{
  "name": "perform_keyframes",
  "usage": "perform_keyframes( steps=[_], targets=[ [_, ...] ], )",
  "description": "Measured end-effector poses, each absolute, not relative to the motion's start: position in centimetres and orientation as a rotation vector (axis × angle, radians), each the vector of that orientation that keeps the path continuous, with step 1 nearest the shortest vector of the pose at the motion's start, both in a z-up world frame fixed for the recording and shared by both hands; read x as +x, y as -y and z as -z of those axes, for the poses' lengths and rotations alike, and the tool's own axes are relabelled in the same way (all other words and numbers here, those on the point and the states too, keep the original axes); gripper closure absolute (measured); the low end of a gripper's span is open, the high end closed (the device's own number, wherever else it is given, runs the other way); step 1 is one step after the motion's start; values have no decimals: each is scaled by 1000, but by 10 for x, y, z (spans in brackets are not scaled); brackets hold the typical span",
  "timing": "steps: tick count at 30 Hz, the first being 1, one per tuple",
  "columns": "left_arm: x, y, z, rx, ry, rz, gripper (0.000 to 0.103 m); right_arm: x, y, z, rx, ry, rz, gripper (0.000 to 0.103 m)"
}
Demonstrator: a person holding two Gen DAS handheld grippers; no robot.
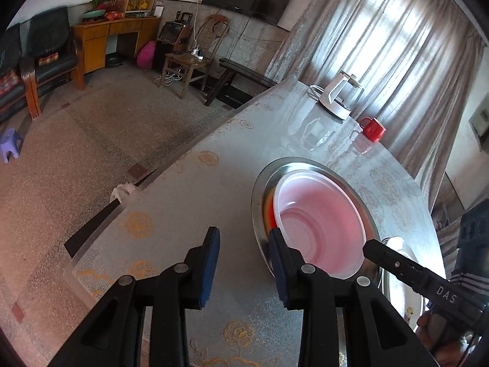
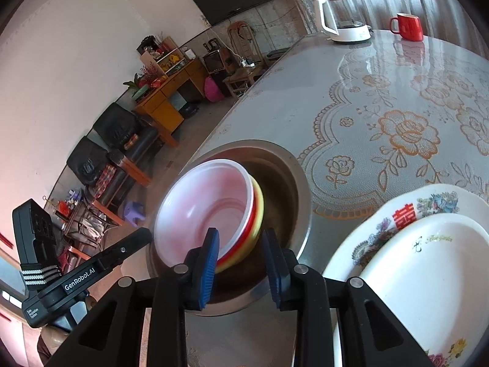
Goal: Organize plates and bowls
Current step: 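Grip the rim of the steel bowl with the left tool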
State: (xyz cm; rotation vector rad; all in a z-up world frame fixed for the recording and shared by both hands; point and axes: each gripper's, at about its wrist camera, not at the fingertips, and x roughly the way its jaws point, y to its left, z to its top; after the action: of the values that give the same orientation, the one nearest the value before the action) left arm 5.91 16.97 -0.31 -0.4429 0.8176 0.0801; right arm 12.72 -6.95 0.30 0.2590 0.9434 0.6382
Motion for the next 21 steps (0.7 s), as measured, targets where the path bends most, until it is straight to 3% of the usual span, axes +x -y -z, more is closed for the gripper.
perform_keyframes(
  steps=[11, 21],
  targets=[
    [70, -164, 13, -404, -845, -58, 61, 122, 37, -6, -12, -879, -548, 67],
    [68, -176, 19, -463, -837, -35, 55, 134, 62, -10, 139, -885, -565, 65]
  ],
)
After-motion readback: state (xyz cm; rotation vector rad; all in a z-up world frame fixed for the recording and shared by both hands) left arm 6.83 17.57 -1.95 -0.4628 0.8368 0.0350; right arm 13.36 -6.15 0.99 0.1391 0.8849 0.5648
